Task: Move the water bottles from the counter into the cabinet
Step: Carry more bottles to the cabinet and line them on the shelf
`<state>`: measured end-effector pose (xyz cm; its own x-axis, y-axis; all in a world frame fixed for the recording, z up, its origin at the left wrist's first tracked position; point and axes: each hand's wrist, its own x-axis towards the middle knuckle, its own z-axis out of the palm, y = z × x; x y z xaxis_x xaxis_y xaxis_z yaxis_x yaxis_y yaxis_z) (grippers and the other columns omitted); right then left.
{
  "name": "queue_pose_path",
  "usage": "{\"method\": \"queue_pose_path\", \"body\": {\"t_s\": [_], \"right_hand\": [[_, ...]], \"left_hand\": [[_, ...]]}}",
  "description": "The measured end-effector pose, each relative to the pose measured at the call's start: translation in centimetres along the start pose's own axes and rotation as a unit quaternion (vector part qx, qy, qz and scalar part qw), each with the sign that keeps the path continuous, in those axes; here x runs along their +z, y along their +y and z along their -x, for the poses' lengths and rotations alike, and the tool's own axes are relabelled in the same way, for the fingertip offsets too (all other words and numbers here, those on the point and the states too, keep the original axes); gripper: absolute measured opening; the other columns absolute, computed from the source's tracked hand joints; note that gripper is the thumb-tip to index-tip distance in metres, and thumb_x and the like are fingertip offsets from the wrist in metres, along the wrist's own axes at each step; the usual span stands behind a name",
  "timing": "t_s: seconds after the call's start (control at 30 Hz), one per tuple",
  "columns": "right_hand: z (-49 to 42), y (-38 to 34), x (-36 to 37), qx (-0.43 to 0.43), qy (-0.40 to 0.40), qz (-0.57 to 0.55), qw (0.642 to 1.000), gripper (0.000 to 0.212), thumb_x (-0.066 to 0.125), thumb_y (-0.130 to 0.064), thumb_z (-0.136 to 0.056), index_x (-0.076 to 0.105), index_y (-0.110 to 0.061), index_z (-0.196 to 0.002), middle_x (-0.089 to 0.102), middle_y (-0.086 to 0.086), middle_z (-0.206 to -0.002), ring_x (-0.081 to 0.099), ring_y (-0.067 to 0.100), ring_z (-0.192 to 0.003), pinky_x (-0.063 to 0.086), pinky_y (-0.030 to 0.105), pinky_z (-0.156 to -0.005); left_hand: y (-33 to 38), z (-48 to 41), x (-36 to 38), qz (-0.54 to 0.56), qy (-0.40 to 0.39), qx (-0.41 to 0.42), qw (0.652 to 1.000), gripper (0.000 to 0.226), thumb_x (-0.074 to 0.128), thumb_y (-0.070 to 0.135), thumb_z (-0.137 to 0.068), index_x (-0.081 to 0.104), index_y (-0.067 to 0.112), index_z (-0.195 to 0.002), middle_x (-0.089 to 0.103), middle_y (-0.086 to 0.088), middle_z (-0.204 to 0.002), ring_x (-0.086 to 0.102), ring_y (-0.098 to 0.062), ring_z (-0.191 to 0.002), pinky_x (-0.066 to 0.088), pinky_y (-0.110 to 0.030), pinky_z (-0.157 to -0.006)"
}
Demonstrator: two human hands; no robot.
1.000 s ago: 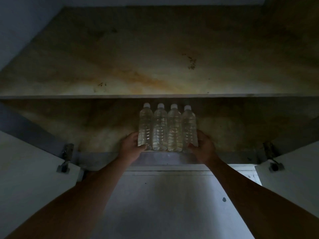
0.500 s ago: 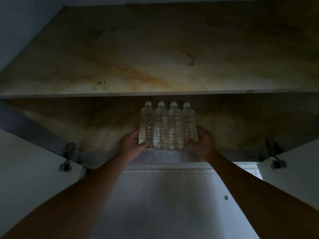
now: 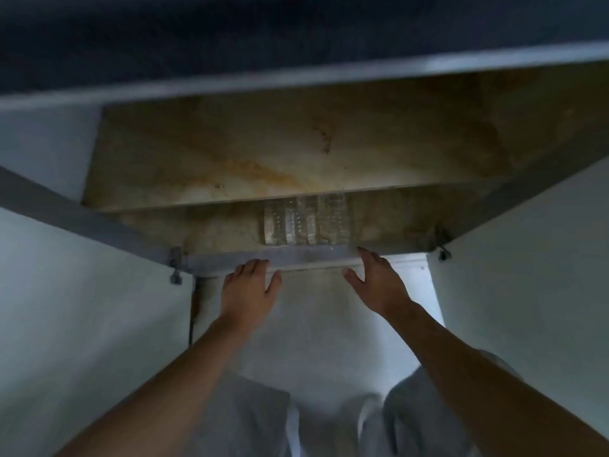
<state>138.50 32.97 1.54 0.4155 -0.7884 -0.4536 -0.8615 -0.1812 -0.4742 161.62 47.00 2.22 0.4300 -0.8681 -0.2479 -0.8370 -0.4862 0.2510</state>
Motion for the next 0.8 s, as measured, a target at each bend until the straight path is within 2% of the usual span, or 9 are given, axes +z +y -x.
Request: {"method": "queue_pose_path", "body": {"t_s": [0.1, 0.23, 0.4, 0.47, 0.6, 0.8], "right_hand": [[8.4, -2.9, -6.2, -0.014, 0.002, 0.024, 1.000, 0.062, 0.049, -0.050, -0.100, 0.041, -0.017, -0.151, 0.051, 0.006, -0.149, 0.043, 0.026, -0.137, 0.039, 0.036, -0.108], [18.7, -8.8, -16.2, -0.038, -0.002, 0.045, 0.998, 0.057, 0.051, -0.046, -0.100, 0.045, -0.017, -0.149, 0.054, 0.002, -0.147, 0.044, 0.023, -0.136, 0.039, 0.034, -0.107], [30.1, -15.8, -27.3, -0.060, -0.008, 0.062, 0.996, 0.060, 0.047, -0.046, -0.100, 0.040, -0.018, -0.152, 0.048, -0.001, -0.152, 0.040, 0.022, -0.140, 0.042, 0.038, -0.106], [33.5, -17.4, -29.9, -0.074, 0.006, 0.068, 0.995, 0.059, 0.048, -0.047, -0.100, 0.042, -0.018, -0.150, 0.049, -0.001, -0.150, 0.040, 0.021, -0.139, 0.043, 0.038, -0.105], [37.7, -18.6, -32.1, -0.093, 0.038, 0.082, 0.991, 0.057, 0.050, -0.047, -0.099, 0.046, -0.018, -0.147, 0.053, -0.001, -0.147, 0.045, 0.022, -0.136, 0.044, 0.038, -0.104], [39.1, -19.6, -34.3, -0.116, 0.081, 0.094, 0.986, 0.059, 0.047, -0.048, -0.098, 0.043, -0.018, -0.149, 0.052, -0.002, -0.148, 0.042, 0.020, -0.138, 0.042, 0.038, -0.109]], "left_hand": [[2.7, 5.5, -8.1, -0.056, -0.022, 0.037, 0.997, 0.062, 0.031, 0.051, -0.094, 0.070, 0.011, -0.120, 0.073, -0.011, -0.114, 0.069, -0.034, -0.101, 0.053, -0.042, -0.088], [7.7, 11.7, -21.0, -0.056, -0.003, 0.069, 0.996, 0.052, 0.039, 0.046, -0.093, 0.072, 0.007, -0.108, 0.074, -0.014, -0.100, 0.070, -0.037, -0.089, 0.056, -0.043, -0.076], [13.6, 19.9, -35.0, -0.060, -0.006, 0.114, 0.992, 0.056, 0.035, 0.046, -0.096, 0.067, 0.009, -0.124, 0.069, -0.010, -0.122, 0.065, -0.032, -0.111, 0.051, -0.044, -0.094], [14.6, 22.7, -38.5, -0.067, -0.002, 0.124, 0.990, 0.057, 0.034, 0.047, -0.097, 0.066, 0.009, -0.125, 0.068, -0.009, -0.125, 0.064, -0.031, -0.113, 0.049, -0.044, -0.097], [14.6, 26.3, -42.4, -0.083, 0.049, 0.141, 0.985, 0.052, 0.038, 0.047, -0.099, 0.067, 0.009, -0.120, 0.068, -0.008, -0.119, 0.063, -0.033, -0.105, 0.049, -0.042, -0.090], [15.1, 27.3, -45.6, -0.084, 0.101, 0.145, 0.981, 0.057, 0.035, 0.050, -0.099, 0.065, 0.010, -0.127, 0.067, -0.009, -0.127, 0.063, -0.031, -0.112, 0.050, -0.043, -0.094]]}}
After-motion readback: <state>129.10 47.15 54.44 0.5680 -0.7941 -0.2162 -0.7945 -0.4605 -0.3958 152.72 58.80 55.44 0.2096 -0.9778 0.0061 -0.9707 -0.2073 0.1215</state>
